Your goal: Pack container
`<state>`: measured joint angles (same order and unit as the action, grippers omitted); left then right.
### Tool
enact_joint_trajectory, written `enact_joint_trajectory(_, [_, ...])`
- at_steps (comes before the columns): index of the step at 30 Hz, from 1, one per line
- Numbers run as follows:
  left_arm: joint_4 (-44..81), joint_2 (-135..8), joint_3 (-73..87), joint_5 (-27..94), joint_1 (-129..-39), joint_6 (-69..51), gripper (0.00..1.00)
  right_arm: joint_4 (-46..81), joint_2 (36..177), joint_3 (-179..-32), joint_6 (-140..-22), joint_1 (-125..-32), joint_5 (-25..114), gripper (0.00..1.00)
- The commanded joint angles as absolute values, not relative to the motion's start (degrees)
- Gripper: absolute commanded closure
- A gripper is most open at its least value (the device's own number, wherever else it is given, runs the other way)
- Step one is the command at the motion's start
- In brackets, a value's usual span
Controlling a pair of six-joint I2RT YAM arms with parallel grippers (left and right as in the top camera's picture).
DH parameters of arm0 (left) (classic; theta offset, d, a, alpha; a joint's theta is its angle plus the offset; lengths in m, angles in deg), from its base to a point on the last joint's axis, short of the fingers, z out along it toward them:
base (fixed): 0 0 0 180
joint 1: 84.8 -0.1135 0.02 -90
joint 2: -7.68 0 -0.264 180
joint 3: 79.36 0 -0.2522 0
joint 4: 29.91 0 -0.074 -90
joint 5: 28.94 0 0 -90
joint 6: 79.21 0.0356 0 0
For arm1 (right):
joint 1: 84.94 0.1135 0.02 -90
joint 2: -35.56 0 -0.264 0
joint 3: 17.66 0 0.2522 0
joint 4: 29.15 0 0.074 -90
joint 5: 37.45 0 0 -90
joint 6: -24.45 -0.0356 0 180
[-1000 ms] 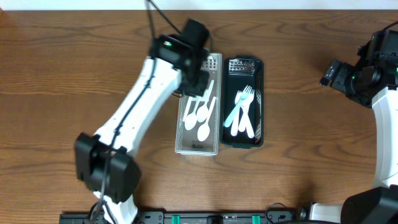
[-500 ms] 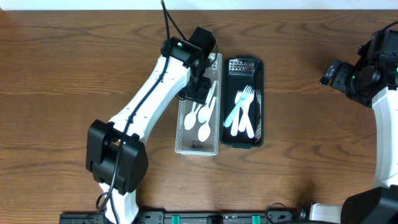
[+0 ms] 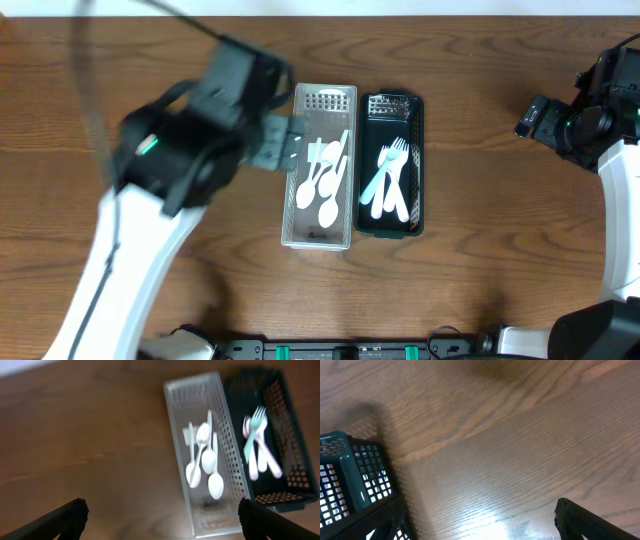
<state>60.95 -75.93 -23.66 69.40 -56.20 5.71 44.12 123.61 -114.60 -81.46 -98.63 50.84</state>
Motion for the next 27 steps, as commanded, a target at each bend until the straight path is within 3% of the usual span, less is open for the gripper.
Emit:
enact_joint_trajectory(1, [61.4,-72.0,-24.0,72.2,-56.4,5.8,0.02,44.1,123.6,-114.5,-81.3,-99.1,50.6,0.01])
enact_joint_trajectory(17, [62.1,-59.1,-24.0,83.6,-56.5,8.0,0.02,44.1,123.6,-114.5,-81.3,-99.1,50.6,0.01])
enact_joint_trajectory(27, [66.5,-56.4,-24.0,83.6,-57.1,8.0,0.02,44.1,123.6,-114.5,-81.3,-99.1,50.6,0.01])
